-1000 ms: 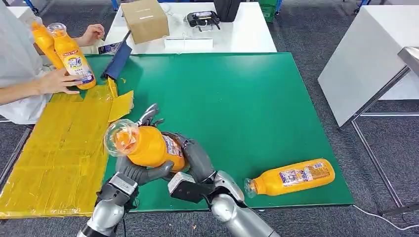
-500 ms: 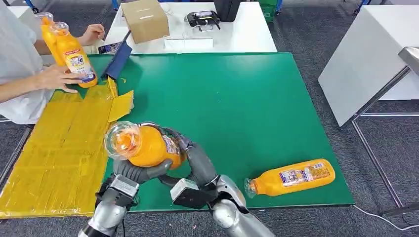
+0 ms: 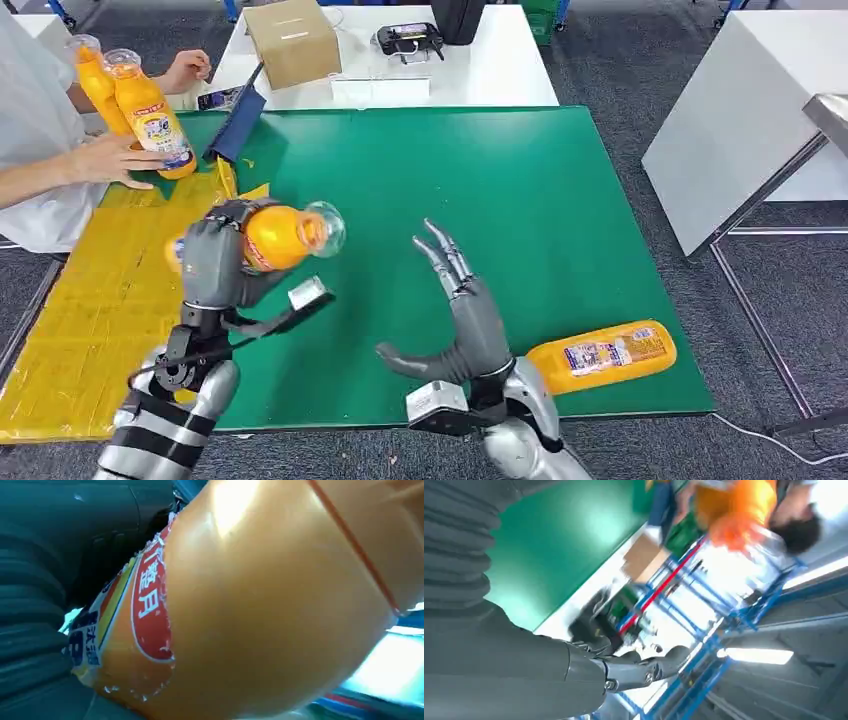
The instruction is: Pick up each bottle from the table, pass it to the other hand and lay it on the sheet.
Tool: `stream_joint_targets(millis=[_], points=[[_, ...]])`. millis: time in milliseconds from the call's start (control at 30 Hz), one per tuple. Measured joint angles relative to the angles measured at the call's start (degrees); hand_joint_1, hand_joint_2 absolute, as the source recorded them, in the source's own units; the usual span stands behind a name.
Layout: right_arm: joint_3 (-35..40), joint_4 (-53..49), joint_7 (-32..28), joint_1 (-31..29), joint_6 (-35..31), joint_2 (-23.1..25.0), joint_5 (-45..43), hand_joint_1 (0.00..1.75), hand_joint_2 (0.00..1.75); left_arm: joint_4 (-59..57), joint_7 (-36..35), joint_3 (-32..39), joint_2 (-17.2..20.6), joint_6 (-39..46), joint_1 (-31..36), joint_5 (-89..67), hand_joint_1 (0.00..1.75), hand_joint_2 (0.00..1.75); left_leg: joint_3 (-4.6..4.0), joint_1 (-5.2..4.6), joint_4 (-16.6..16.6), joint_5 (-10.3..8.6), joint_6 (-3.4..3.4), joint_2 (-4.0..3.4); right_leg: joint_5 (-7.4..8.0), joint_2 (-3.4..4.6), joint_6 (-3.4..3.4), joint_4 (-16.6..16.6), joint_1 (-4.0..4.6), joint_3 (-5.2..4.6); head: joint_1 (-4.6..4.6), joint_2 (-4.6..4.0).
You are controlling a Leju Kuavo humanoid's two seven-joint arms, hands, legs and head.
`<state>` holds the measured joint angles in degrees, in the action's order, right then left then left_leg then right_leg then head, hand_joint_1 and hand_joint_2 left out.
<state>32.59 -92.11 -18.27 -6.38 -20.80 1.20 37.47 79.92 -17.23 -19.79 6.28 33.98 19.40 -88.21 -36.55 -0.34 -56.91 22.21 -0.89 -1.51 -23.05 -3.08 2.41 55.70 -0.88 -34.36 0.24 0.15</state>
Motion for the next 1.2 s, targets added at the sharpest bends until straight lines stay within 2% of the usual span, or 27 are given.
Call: stream_joint_targets(millis=[33, 100, 133, 233, 400, 500, 533, 600, 633, 800, 933, 1200], points=[[-0.74, -0.98, 1.05, 0.01, 1.36, -1.03, 2.41, 0.00, 0.00, -2.56, -6.64, -2.10, 2.78, -1.95, 2.16, -1.28, 1.75, 1.75, 0.02, 0.00, 0.00, 0.00, 0.00, -0.02, 0.01, 0.01, -0.01, 0.00, 0.00, 0.03, 0.00, 0.00], [-1.57, -2.07, 2.64, -0.17, 3.85, -3.15, 7.37, 0.00, 0.00, -9.30, -13.77, -6.36, 6.42, -4.81, 6.14, -1.36, 1.75, 1.75, 0.06, 0.01, 0.00, -0.03, 0.00, -0.02, 0.01, 0.01, -0.01, 0.01, 0.02, 0.08, 0.00, 0.00], [-1.77, -2.36, 3.10, -0.28, 4.48, -4.15, 9.27, 0.00, 1.75, -12.88, -15.38, -8.72, 7.78, -5.18, 7.59, -1.41, 1.75, 1.75, 0.06, 0.03, 0.00, -0.04, 0.00, -0.03, 0.01, 0.01, -0.01, 0.02, 0.05, 0.08, -0.04, 0.00], [-2.01, -2.71, 5.00, -0.62, 5.71, -7.16, 13.44, 0.00, 1.75, -23.11, -16.04, -13.93, 10.79, -6.74, 11.41, -1.65, 1.75, 1.75, 0.06, 0.03, 0.00, -0.06, 0.02, -0.01, 0.00, -0.01, -0.01, 0.03, 0.03, 0.10, -0.04, 0.00], [-2.03, -2.68, 7.04, -1.42, 7.47, -13.14, 17.81, 0.00, 1.75, -38.41, -14.66, -17.72, 11.44, -7.34, 15.38, -1.65, 1.75, 1.75, -0.02, -0.04, -0.01, -0.04, 0.00, 0.00, 0.01, 0.00, 0.01, 0.01, -0.04, 0.09, -0.02, 0.00], [-2.10, -2.66, 8.06, -1.61, 8.43, -16.87, 18.86, 0.00, 1.75, -44.78, -10.48, -17.13, 11.42, -9.13, 16.78, 0.22, 1.75, 1.75, -0.03, -0.07, -0.02, -0.03, -0.01, 0.04, 0.00, -0.02, 0.02, -0.02, -0.08, 0.09, -0.04, 0.00], [-2.36, -2.64, 8.28, -1.59, 8.72, -18.14, 18.85, 0.00, 1.75, -46.60, -8.00, -16.05, 11.38, -9.99, 17.02, 2.45, 0.00, 1.75, -0.03, -0.07, -0.02, -0.03, -0.01, 0.04, 0.00, -0.02, 0.03, -0.02, -0.08, 0.08, 0.00, 0.00], [-3.65, -2.51, 8.81, -1.15, 9.20, -20.94, 18.83, 0.00, 1.75, -49.35, -3.31, -12.16, 11.05, -11.01, 17.61, 7.83, 0.00, 1.75, -0.03, -0.07, -0.02, -0.02, -0.02, 0.08, 0.00, -0.05, 0.03, -0.03, -0.08, 0.10, 0.00, 0.00], [-4.33, -2.36, 9.13, -1.05, 9.55, -22.08, 18.83, 0.00, 1.75, -50.40, -1.93, -10.28, 10.76, -11.19, 18.02, 9.72, 0.00, 0.00, -0.03, -0.07, -0.01, -0.01, -0.02, 0.09, 0.00, -0.06, 0.03, -0.03, -0.08, 0.11, -0.02, 0.00], [-7.47, -1.77, 9.15, -0.32, 11.99, -26.18, 18.79, 0.00, 1.75, -53.08, 3.70, -2.57, 9.09, -7.86, 17.85, 14.40, 0.00, 0.00, 0.02, -0.07, -0.01, -0.01, -0.02, 0.09, 0.00, -0.03, 0.04, -0.03, -0.07, 0.12, -0.04, 0.00], [-9.02, -1.26, 9.15, -0.26, 13.09, -28.30, 18.66, 0.00, 1.75, -53.76, 5.47, 1.85, 7.99, -4.52, 17.06, 15.05, 0.00, 0.00, 0.02, -0.06, -0.01, -0.03, -0.03, 0.09, 0.01, -0.03, 0.04, -0.02, -0.07, 0.13, -0.02, 0.00], [-9.92, -0.87, 9.15, -0.24, 13.18, -29.68, 18.64, 0.00, 1.75, -54.15, 5.87, 5.01, 7.01, -3.97, 16.92, 15.07, 0.00, 0.00, 0.01, -0.06, -0.01, -0.02, -0.02, 0.09, 0.00, -0.04, 0.04, -0.02, -0.07, 0.13, -0.04, 0.00]])
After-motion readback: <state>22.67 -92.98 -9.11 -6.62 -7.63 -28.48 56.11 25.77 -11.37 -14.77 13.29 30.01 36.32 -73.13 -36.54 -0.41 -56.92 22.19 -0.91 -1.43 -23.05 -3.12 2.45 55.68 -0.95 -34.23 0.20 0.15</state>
